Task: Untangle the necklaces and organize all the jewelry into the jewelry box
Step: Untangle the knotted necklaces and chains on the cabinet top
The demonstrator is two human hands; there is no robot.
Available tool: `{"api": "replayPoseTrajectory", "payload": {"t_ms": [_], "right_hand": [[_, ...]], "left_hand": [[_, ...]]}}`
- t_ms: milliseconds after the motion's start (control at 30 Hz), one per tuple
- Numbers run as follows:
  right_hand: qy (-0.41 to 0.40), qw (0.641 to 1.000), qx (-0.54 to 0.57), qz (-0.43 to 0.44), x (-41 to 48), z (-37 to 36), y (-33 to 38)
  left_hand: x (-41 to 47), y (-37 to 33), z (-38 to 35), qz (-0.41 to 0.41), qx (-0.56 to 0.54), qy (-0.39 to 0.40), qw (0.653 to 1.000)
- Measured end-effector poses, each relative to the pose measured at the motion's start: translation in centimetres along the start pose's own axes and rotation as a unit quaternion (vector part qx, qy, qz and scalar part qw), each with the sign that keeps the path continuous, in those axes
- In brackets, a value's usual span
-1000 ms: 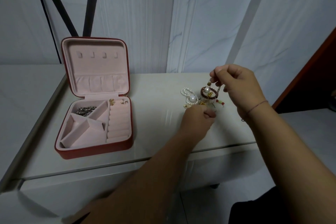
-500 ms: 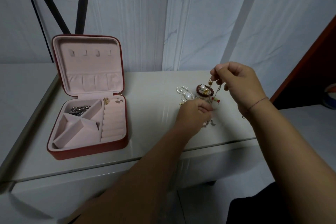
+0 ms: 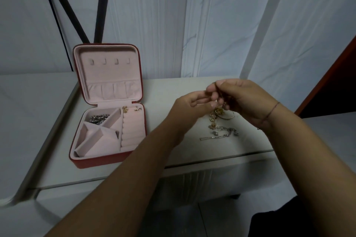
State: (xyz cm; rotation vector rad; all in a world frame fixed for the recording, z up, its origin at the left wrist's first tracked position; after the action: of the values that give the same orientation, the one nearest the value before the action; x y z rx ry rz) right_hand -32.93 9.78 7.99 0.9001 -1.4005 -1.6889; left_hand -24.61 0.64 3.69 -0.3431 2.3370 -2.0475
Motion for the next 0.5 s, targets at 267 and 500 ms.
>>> {"api": "replayPoseTrajectory", "payload": {"t_ms": [267,500], "right_hand": [[0.026,0.991,-0.108,-0.071,0.0,-0.4,-1.3],[0.022,0.989,-0.109,-0.097,0.2,0.2,-2.6]], "left_hand": [[-1.0,0.6,3.1,0.036,0.059,-0.097,0.993],[-1.5,0.3,4.4,0.039,0.069,-0.121,0.990]]}}
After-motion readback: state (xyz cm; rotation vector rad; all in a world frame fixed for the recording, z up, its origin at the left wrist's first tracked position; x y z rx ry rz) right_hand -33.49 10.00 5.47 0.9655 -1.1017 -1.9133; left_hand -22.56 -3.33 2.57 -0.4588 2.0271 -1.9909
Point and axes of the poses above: each hand's wrist, its own x-axis towards the middle knuckle, its own z-axis out of the back of the hand, y = z × x, the point moved 6 cm from there along x, towards the middle knuckle, and after that the axes turned 12 degrees about y, right-handed, at the moved point
